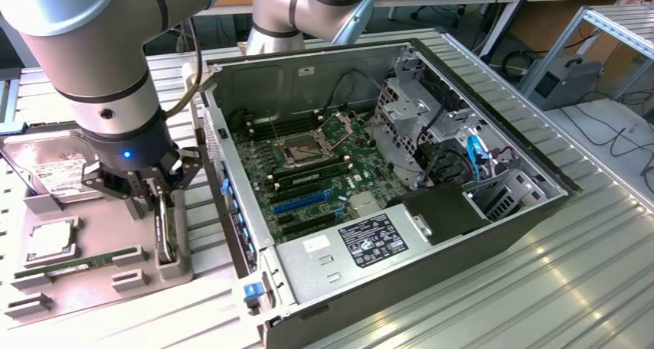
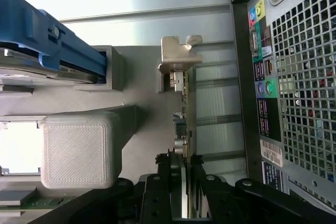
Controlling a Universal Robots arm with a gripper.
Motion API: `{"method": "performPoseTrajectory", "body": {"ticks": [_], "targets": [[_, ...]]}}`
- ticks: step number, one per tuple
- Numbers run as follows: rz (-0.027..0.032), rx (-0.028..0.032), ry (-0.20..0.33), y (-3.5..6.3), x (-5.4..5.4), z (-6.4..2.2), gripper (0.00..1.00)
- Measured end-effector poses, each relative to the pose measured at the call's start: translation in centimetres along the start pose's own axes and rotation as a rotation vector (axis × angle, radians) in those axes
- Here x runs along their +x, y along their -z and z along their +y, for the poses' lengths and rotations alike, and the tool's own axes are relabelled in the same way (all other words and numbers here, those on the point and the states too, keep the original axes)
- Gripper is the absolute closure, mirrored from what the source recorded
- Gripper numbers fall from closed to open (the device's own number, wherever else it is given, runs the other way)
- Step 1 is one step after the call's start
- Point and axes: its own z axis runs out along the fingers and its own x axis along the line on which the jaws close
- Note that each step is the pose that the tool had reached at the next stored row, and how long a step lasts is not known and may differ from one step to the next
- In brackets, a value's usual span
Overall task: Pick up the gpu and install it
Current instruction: 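Pick up the gpu and move the gpu toward the slot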
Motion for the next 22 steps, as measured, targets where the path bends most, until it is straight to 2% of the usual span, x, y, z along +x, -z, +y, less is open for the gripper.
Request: {"method": "performPoseTrajectory", "body": {"ticks": [3, 22], "targets": [[0.0002, -0.0027, 0.000, 0.00, 0.00, 0.00, 0.73], [0.0003, -0.0026, 0.000, 0.27, -0.01, 0.01, 0.73]]}}
